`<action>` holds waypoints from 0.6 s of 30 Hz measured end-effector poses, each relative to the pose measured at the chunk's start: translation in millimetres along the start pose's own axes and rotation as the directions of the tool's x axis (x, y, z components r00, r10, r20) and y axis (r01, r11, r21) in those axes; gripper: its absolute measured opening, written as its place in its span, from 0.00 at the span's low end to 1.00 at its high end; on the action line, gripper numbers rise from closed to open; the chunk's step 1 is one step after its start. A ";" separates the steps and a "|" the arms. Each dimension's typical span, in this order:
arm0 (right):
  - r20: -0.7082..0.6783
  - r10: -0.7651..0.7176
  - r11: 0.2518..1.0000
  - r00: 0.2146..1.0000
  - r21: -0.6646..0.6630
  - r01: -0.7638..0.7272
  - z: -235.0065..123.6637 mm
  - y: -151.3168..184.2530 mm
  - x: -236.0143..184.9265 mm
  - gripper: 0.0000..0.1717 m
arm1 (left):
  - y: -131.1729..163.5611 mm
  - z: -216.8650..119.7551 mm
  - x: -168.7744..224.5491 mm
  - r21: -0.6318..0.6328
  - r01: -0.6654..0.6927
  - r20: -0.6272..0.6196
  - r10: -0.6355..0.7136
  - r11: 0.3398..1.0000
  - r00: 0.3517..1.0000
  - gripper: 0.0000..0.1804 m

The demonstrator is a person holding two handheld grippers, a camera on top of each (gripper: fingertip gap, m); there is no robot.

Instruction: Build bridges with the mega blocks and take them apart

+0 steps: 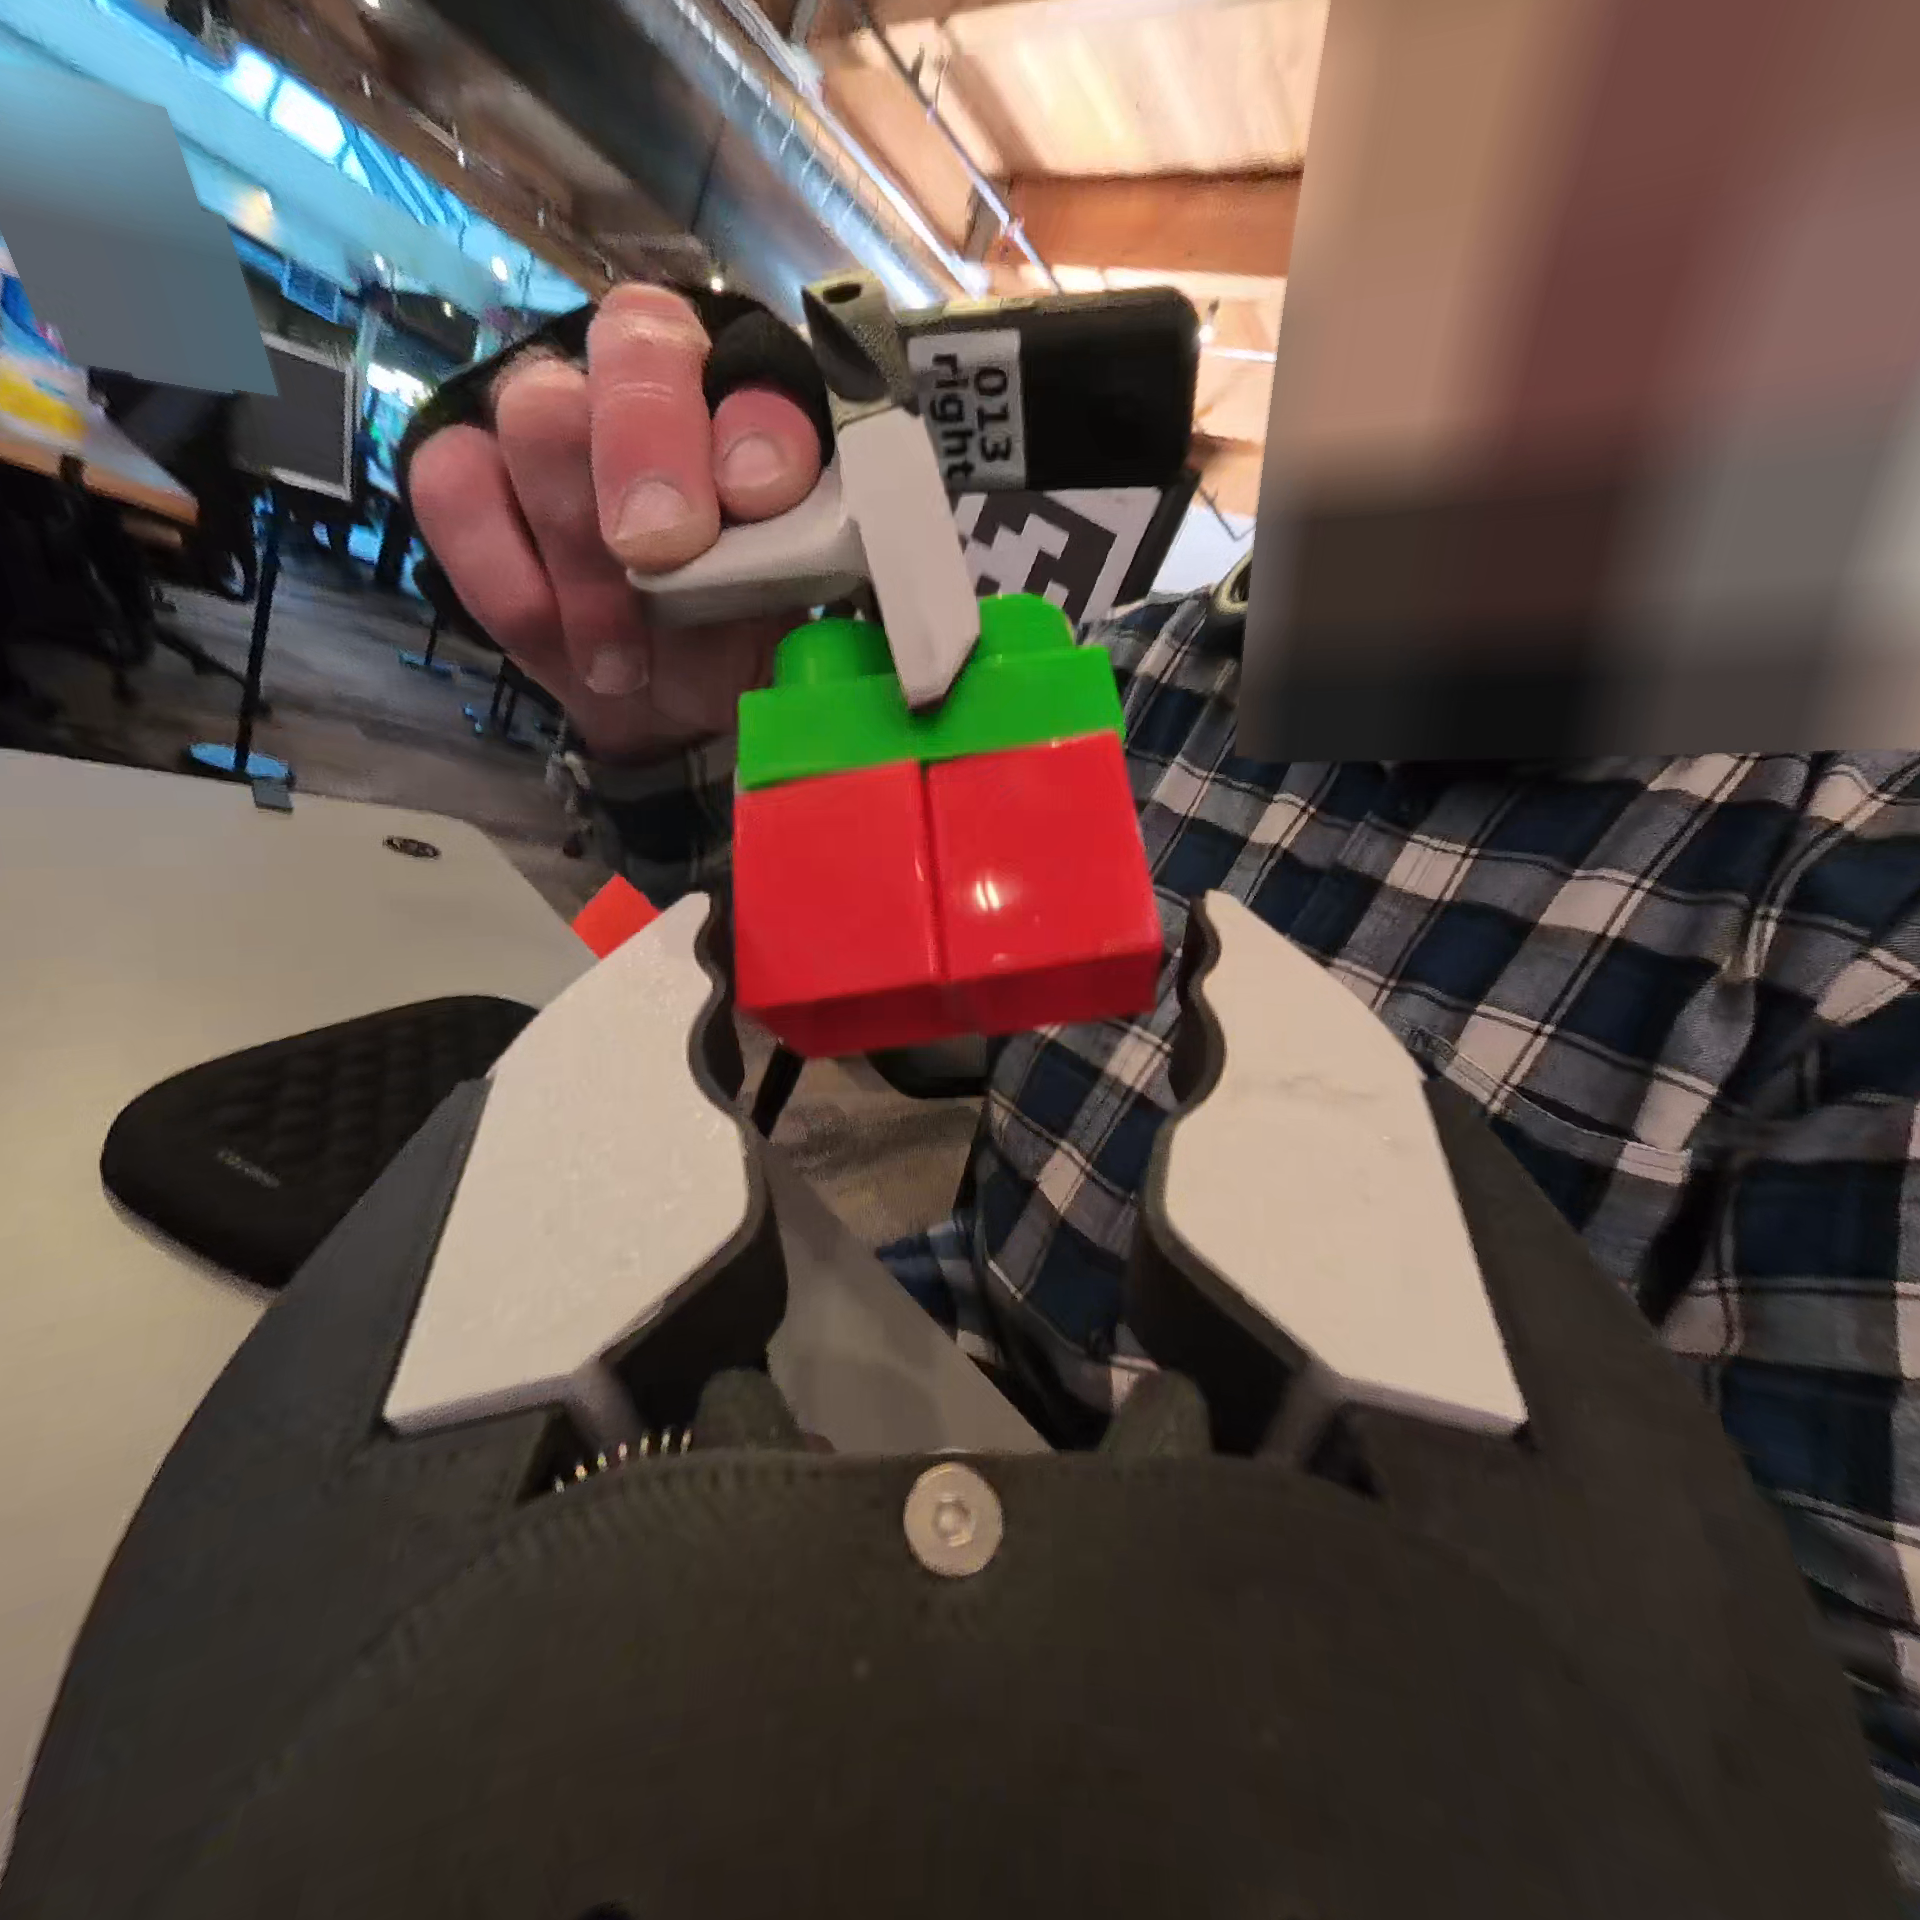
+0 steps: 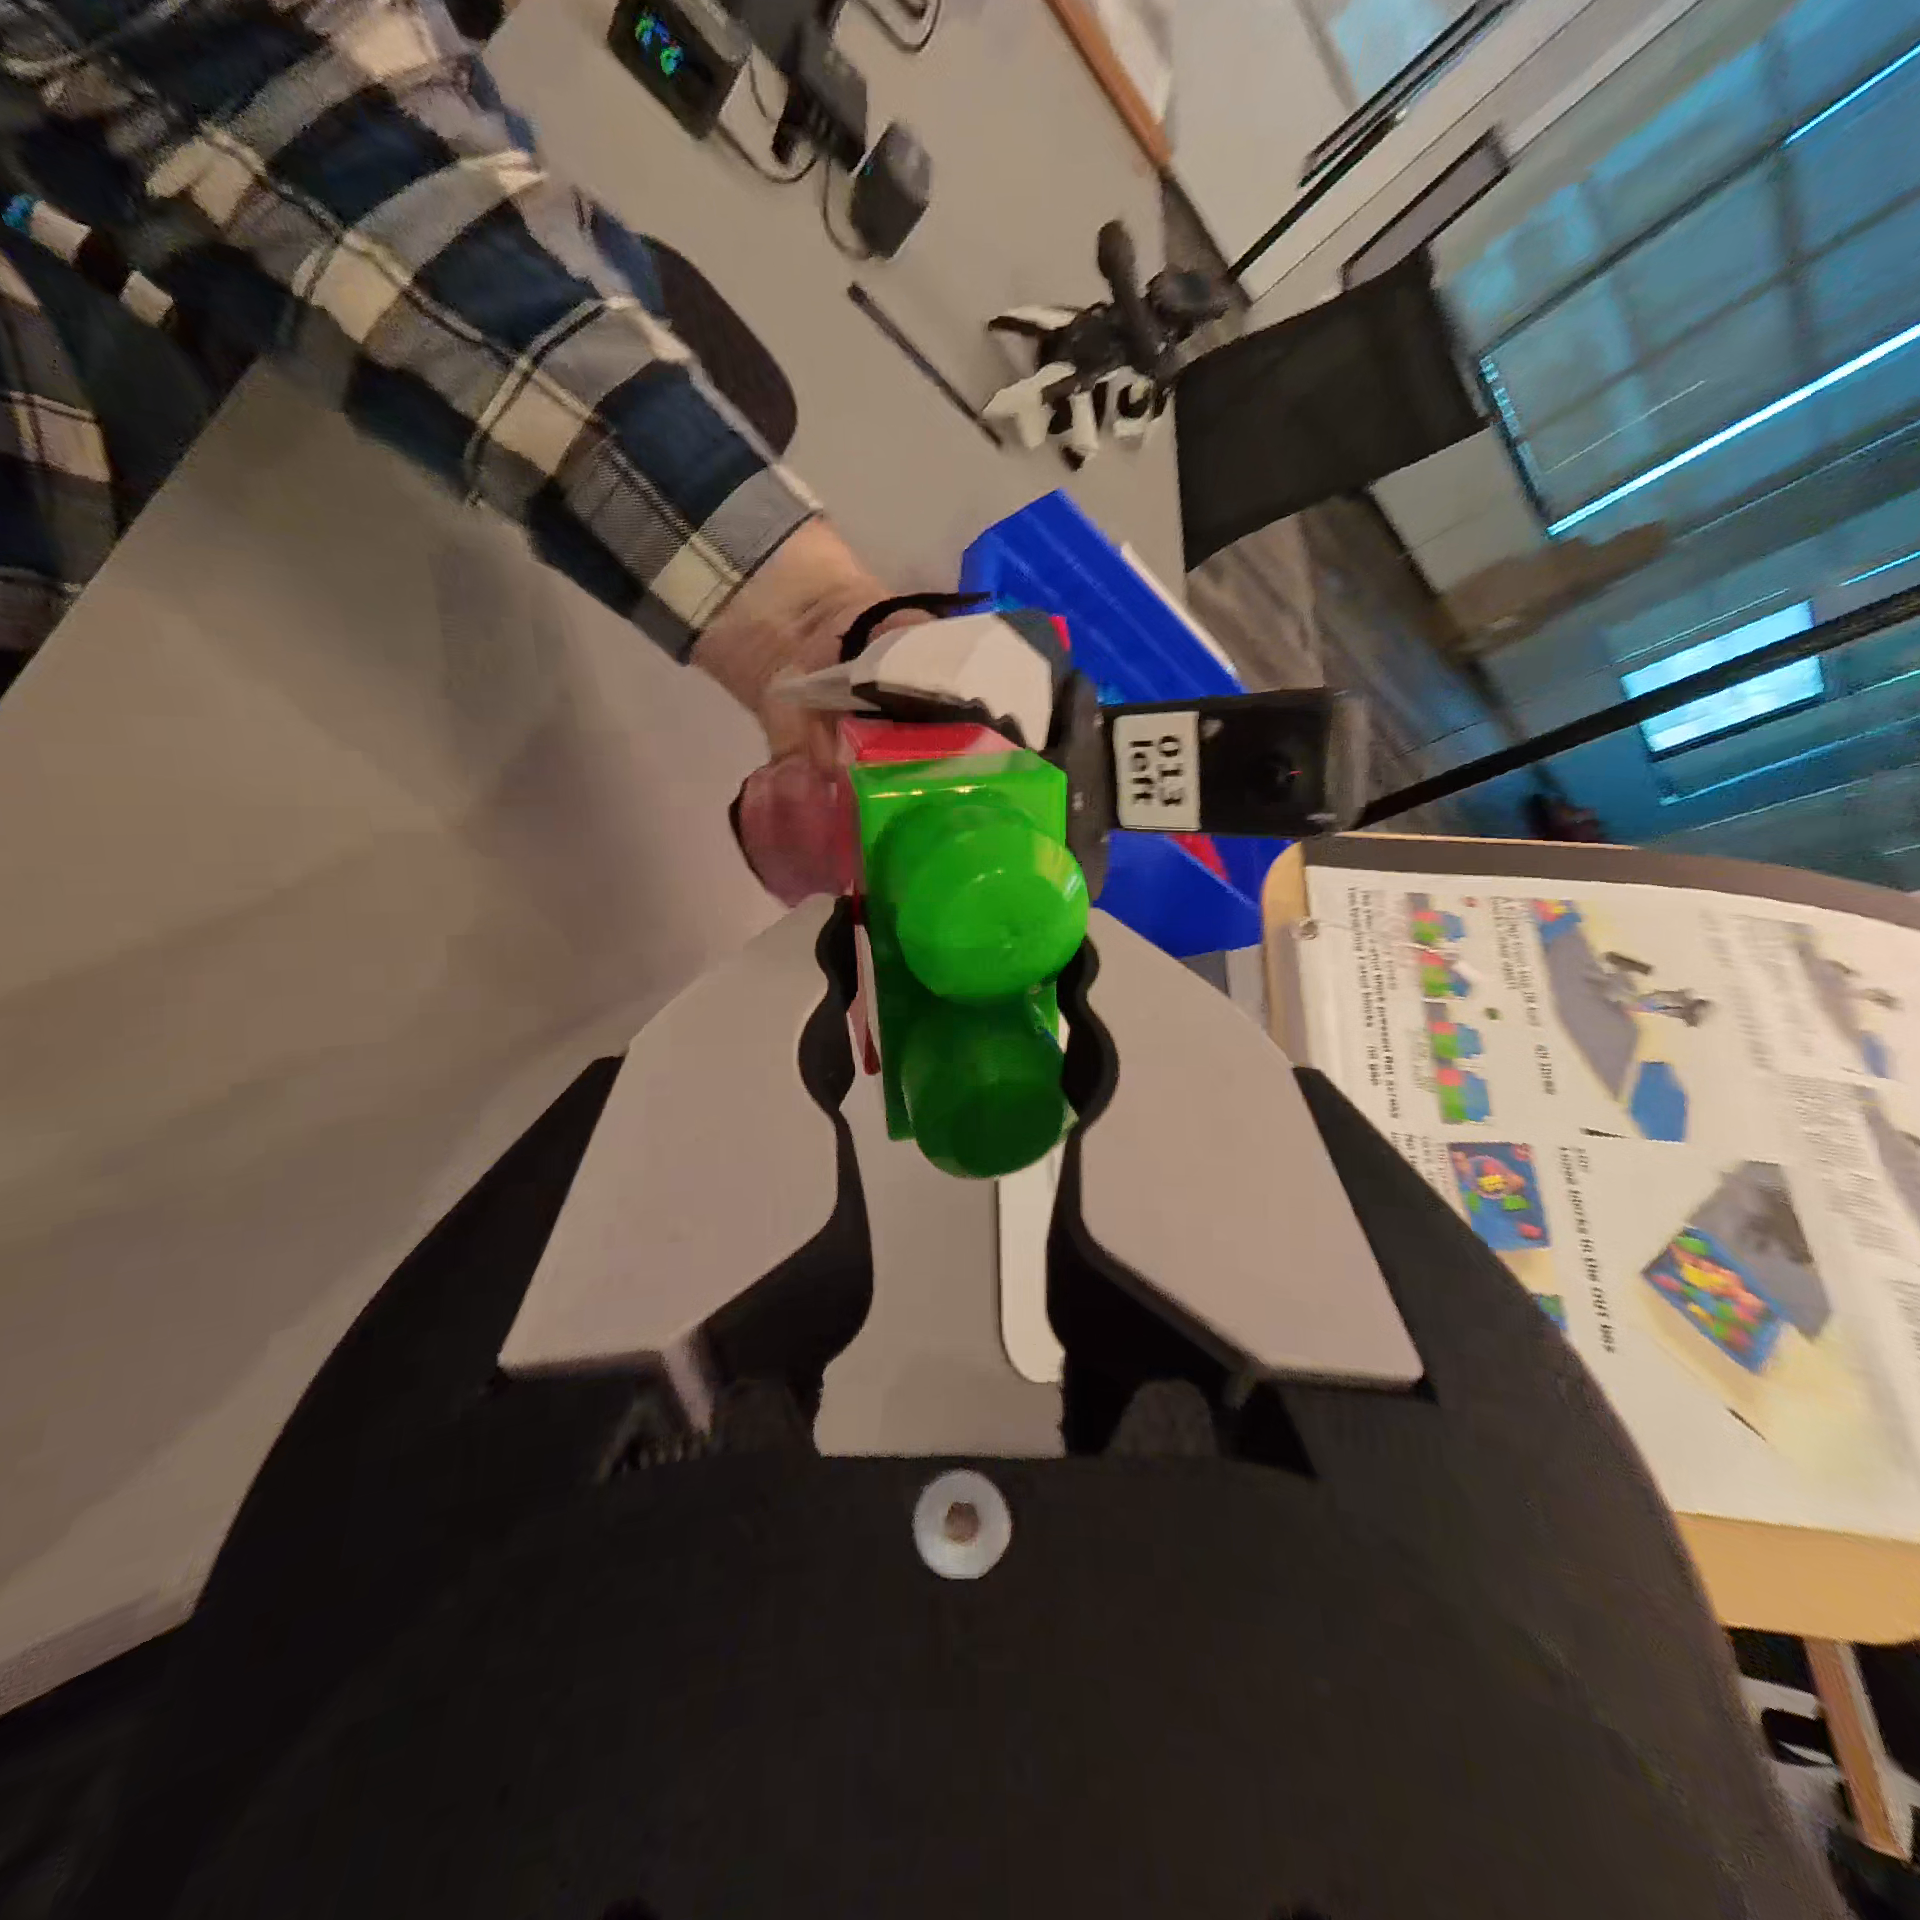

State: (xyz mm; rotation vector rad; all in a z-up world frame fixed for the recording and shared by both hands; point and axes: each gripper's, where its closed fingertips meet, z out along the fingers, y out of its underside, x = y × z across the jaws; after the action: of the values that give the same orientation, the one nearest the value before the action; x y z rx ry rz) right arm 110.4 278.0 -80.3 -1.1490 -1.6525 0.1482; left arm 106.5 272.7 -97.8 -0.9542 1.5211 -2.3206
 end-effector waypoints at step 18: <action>-0.047 -0.133 0.990 0.990 -0.055 0.131 -16.8 -2.5 -13.0 0.21 | 9.0 31.7 -8.0 -0.103 -0.242 0.197 0.259 0.965 0.946 0.46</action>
State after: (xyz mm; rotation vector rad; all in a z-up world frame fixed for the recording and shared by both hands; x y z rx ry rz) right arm 121.9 260.0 -80.4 -1.0692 -1.6904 -0.0075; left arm 130.7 249.2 -100.7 -0.9287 1.5545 -1.9342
